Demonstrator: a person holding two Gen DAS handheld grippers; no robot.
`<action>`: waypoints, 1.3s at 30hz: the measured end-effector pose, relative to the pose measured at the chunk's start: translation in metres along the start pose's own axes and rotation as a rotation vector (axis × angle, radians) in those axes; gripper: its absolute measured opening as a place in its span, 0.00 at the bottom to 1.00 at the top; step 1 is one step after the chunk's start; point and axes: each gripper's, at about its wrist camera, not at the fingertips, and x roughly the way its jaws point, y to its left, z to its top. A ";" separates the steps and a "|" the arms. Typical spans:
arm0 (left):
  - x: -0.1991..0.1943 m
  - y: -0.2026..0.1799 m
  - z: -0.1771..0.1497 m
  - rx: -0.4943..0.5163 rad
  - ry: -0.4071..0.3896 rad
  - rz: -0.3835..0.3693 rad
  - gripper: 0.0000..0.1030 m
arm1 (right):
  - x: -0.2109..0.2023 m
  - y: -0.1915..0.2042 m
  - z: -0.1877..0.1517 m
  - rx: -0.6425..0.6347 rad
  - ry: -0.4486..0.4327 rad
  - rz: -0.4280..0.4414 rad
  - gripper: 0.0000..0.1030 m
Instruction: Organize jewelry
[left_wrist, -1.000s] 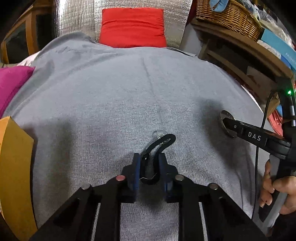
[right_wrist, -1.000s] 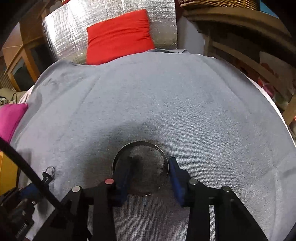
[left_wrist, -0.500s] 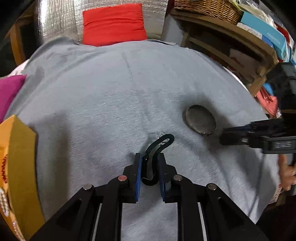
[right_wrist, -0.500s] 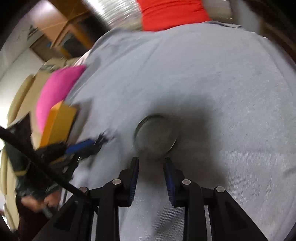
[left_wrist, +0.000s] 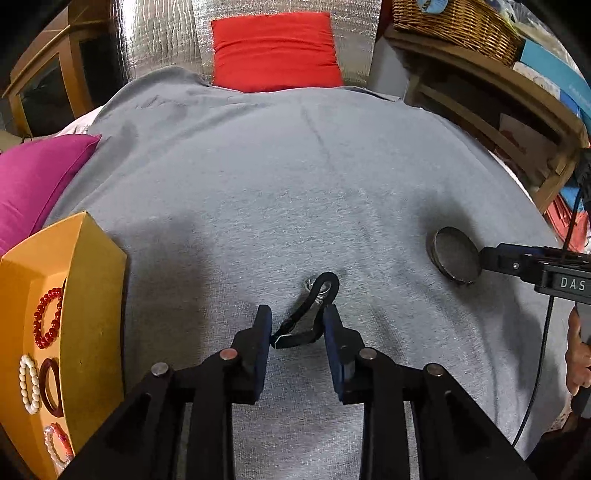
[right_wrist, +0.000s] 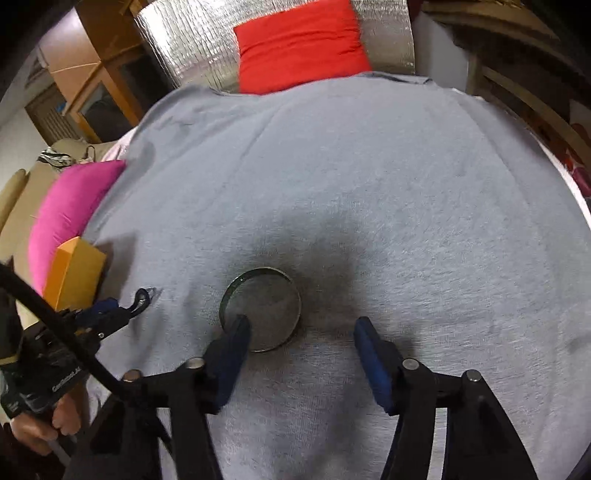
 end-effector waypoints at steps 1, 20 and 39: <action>0.001 0.000 0.000 0.003 0.006 0.003 0.43 | 0.004 0.003 0.001 0.000 0.008 0.001 0.60; 0.014 0.006 -0.003 -0.013 0.043 -0.060 0.21 | 0.022 0.045 -0.013 -0.112 -0.053 -0.145 0.59; -0.017 0.017 0.007 -0.092 -0.065 -0.052 0.13 | 0.025 0.040 -0.013 -0.119 -0.056 -0.169 0.59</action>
